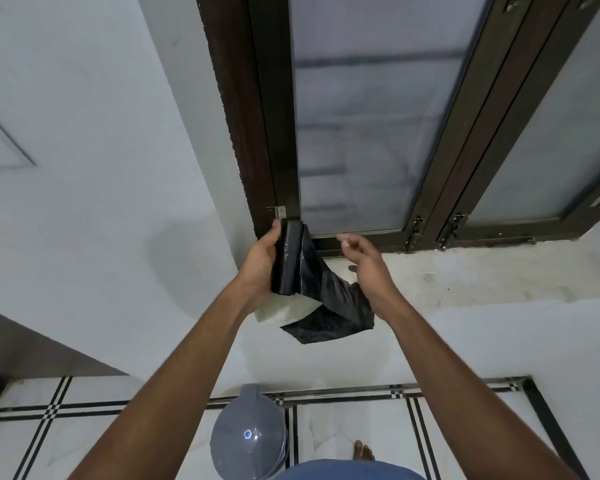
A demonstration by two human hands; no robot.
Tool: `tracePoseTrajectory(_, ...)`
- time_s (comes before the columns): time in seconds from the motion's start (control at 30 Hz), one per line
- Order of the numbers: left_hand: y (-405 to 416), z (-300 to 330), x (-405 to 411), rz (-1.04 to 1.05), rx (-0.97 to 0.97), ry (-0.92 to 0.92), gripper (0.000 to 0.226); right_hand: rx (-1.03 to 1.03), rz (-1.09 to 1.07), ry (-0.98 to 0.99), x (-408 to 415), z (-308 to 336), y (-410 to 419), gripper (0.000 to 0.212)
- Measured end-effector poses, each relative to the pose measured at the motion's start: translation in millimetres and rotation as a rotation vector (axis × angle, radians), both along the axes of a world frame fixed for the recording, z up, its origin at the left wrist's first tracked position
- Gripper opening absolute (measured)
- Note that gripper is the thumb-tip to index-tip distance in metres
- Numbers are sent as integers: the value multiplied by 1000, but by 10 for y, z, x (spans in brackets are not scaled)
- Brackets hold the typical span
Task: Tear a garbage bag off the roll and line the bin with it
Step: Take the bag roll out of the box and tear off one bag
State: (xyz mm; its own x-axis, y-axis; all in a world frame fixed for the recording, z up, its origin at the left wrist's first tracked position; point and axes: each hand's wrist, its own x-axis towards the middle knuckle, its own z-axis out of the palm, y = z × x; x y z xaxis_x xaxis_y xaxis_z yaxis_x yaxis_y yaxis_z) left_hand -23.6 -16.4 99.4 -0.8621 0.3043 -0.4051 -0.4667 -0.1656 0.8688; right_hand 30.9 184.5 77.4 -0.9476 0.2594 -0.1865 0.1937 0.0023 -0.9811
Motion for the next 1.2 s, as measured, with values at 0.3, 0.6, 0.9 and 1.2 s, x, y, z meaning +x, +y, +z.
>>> tracePoseTrajectory(0.3, -109, 90, 21, 10, -147, 60, 52, 63, 273, -78, -346, -107, 137, 26)
tracePoseTrajectory(0.6, -125, -84, 33, 10, -265, 132, 82, 314, 325, 13, -399, 75, 420, 18)
tracePoseTrajectory(0.9, 60, -78, 40, 68, -262, 221, 38, 482, 446, 147, -402, 271, 366, 16)
tracePoseTrajectory(1.2, 107, -43, 68, 198, -282, 262, 33, 527, 457, 217, -439, 329, 231, 15)
